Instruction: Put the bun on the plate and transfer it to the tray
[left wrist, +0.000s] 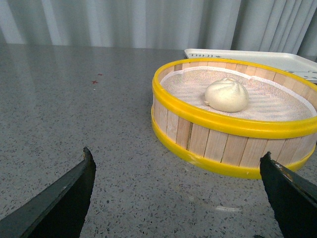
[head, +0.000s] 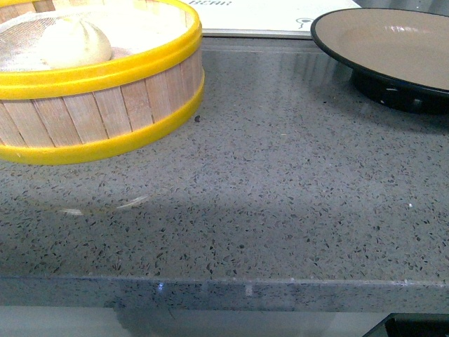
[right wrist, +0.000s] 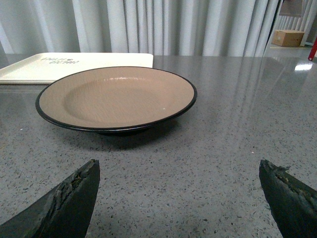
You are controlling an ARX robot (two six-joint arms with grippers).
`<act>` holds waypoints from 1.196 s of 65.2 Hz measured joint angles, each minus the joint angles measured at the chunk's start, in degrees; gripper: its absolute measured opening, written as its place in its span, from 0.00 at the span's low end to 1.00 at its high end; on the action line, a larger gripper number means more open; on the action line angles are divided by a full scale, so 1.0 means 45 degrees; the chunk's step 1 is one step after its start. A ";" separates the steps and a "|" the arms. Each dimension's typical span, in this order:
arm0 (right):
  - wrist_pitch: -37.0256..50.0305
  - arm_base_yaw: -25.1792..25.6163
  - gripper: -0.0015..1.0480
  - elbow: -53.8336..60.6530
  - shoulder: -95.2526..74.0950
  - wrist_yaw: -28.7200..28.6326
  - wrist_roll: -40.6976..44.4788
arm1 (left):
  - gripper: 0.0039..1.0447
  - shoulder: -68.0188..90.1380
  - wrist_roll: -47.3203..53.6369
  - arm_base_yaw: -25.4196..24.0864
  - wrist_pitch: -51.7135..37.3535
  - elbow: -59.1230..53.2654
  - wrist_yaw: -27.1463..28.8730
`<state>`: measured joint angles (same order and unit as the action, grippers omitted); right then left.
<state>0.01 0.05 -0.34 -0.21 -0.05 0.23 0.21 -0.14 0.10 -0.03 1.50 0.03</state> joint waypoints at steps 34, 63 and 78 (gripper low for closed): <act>0.0000 0.0000 0.91 0.0000 0.0000 0.0000 0.0000 | 0.94 0.0000 0.0000 0.0000 0.0000 0.0000 0.0000; 0.0000 0.0000 0.91 0.0000 0.0000 0.0000 -0.0005 | 0.94 0.0000 0.0000 0.0000 0.0000 0.0000 0.0000; 0.0000 0.0000 0.91 0.0000 0.0000 0.0000 0.0000 | 0.94 0.2288 -0.0845 -0.0321 0.4022 0.1549 -0.0228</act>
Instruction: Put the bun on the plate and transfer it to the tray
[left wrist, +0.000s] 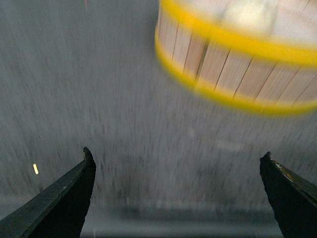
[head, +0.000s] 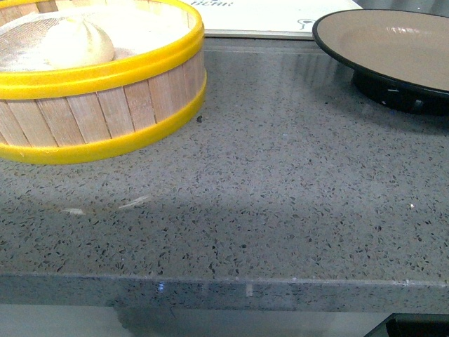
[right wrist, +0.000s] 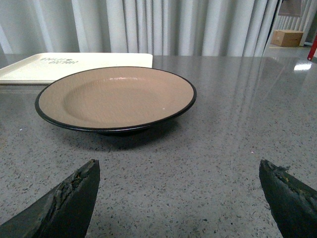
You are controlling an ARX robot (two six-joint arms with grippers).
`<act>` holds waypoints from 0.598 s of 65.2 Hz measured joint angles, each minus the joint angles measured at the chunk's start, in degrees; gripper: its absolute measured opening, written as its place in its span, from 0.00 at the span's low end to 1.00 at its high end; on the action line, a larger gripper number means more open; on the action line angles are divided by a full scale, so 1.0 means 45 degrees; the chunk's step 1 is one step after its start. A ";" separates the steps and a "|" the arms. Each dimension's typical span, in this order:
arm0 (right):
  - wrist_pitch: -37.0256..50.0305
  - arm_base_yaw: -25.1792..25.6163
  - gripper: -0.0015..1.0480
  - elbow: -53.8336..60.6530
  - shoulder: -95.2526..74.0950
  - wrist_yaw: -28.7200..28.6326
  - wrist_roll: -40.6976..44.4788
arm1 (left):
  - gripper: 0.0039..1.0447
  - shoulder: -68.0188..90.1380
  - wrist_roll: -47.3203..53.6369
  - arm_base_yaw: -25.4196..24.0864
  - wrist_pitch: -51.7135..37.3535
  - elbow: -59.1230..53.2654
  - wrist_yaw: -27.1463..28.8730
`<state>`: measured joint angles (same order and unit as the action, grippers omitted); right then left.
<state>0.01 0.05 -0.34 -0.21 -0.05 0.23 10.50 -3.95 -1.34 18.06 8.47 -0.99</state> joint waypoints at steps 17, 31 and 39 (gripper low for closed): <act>0.0000 0.0000 0.91 0.0000 0.0000 -0.0005 -0.0005 | 0.94 0.1103 -0.0573 -0.2225 0.0335 0.1112 -0.1647; 0.0000 0.0000 0.91 0.0000 0.0000 -0.0005 -0.0005 | 0.94 0.3900 -0.0627 -0.1506 -0.2263 0.2492 -0.1035; 0.0000 0.0000 0.91 0.0000 0.0000 -0.0005 -0.0005 | 0.94 0.6484 -0.0437 0.0180 -0.4075 0.4231 0.0029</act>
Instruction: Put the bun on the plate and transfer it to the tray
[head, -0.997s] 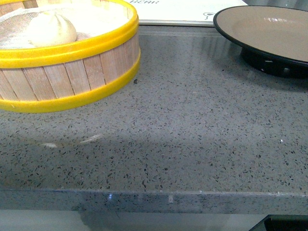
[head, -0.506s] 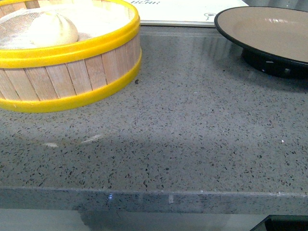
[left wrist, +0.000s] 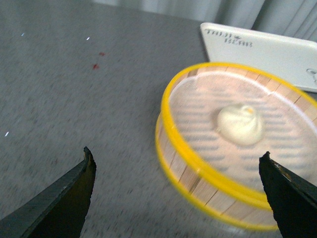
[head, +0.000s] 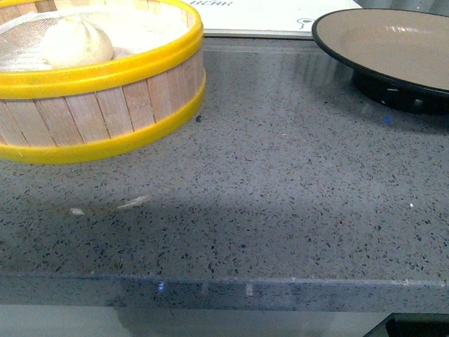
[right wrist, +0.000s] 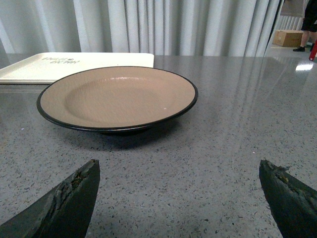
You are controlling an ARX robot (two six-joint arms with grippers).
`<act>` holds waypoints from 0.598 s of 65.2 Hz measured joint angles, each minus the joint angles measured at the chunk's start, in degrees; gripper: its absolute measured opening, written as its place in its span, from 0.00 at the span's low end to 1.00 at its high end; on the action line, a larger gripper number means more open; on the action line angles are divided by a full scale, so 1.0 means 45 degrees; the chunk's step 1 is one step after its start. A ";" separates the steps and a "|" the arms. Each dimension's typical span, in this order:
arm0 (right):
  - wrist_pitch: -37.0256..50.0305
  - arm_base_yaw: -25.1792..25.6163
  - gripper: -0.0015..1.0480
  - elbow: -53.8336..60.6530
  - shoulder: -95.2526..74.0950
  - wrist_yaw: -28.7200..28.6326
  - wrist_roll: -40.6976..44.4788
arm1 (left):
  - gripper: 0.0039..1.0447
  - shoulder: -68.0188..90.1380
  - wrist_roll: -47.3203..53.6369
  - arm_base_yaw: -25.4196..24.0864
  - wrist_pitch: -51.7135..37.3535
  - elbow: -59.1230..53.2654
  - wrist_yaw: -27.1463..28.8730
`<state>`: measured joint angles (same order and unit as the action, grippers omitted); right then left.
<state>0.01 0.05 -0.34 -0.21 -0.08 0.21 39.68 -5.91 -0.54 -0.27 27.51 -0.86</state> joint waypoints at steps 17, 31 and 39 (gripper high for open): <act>0.0000 0.0000 0.91 0.0000 0.0000 0.0000 0.0000 | 0.94 0.4226 0.0384 0.1695 -0.0651 0.3502 0.0398; 0.0000 0.0000 0.91 0.0000 0.0000 0.0000 0.0000 | 0.94 0.6630 0.0753 0.2764 0.0355 0.6193 0.0486; 0.0000 0.0000 0.91 0.0000 0.0000 0.0005 0.0000 | 0.94 0.7898 0.1253 0.3759 0.1326 0.7470 0.0529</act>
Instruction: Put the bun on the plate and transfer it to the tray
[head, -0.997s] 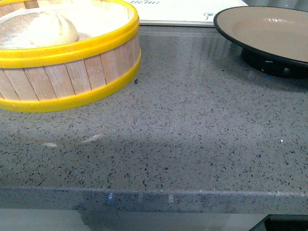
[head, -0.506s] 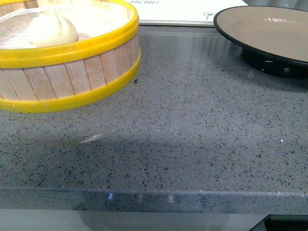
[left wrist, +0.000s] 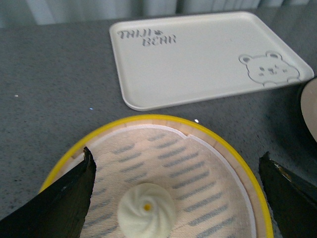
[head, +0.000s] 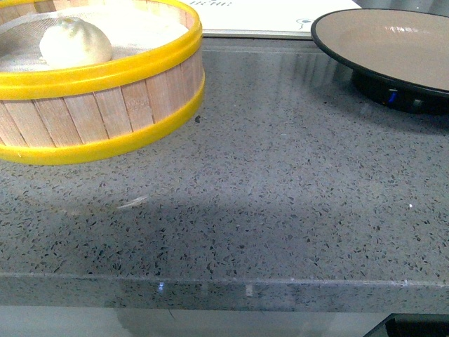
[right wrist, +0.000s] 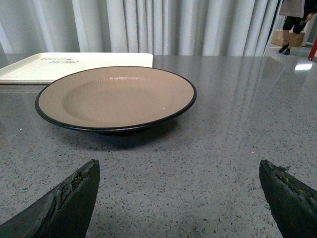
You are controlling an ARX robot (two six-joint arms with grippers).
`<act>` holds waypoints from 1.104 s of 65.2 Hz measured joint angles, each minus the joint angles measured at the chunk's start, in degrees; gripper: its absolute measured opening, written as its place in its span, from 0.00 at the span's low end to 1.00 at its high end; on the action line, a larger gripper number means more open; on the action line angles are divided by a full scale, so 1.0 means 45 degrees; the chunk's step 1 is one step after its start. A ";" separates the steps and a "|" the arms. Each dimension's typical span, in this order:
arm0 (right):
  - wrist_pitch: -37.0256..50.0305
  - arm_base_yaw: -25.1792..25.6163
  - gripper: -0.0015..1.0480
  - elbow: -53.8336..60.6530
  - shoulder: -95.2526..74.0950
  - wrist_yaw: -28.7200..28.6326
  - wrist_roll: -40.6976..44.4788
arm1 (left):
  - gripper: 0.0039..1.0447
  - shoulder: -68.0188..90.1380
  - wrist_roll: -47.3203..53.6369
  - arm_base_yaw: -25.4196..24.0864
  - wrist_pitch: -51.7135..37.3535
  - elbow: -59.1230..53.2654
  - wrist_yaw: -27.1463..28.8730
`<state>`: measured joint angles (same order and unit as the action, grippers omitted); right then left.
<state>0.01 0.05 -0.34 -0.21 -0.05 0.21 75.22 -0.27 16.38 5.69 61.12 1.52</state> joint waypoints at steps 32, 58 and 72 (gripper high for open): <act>0.0000 0.0000 0.91 0.0000 0.0000 -0.0005 0.0000 | 0.94 0.1234 0.1098 0.0355 0.0835 0.0039 0.1069; 0.0000 0.0000 0.91 0.0000 0.0000 0.0000 0.0000 | 0.94 0.2317 0.1651 0.0364 0.0748 0.0039 0.1928; 0.0000 0.0000 0.91 0.0000 0.0000 0.0000 0.0000 | 0.94 0.2448 0.1836 0.0325 0.0699 0.0034 0.1987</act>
<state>0.01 0.05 -0.34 -0.21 -0.05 0.21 86.24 7.99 17.85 8.84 61.28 10.46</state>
